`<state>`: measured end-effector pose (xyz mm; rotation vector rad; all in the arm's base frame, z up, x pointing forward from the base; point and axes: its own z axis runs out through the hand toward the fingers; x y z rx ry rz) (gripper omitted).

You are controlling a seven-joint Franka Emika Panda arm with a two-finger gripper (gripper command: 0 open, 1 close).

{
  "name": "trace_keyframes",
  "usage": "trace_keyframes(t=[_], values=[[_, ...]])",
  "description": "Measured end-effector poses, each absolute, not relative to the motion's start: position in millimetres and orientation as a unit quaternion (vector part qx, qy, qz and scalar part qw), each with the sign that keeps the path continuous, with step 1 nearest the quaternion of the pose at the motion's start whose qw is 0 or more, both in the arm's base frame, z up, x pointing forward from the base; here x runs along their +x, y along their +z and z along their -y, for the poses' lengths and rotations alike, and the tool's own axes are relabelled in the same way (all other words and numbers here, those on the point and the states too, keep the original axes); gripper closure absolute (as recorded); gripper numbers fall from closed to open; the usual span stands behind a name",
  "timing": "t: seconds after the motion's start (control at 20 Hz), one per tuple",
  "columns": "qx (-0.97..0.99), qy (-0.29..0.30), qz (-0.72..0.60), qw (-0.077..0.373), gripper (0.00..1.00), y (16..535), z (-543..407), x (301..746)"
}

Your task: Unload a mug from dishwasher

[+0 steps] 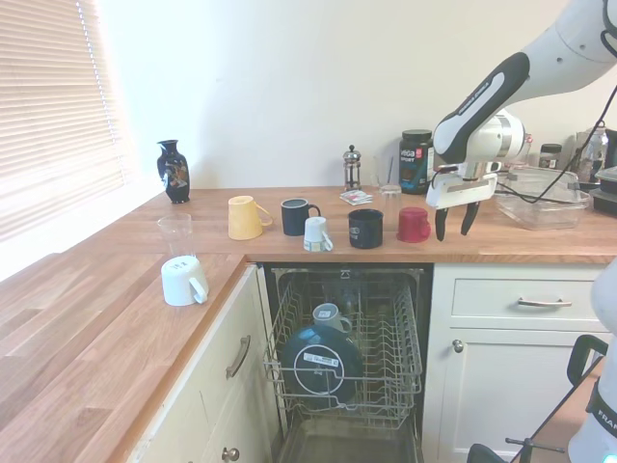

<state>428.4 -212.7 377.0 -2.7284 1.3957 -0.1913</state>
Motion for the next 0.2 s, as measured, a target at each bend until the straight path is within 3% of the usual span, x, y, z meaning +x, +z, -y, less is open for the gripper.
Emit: trace_keyframes(t=[0.2], values=[[-0.902, -0.071, -0.423, 0.034, 0.0, 388.3, 165.4, 405.5]])
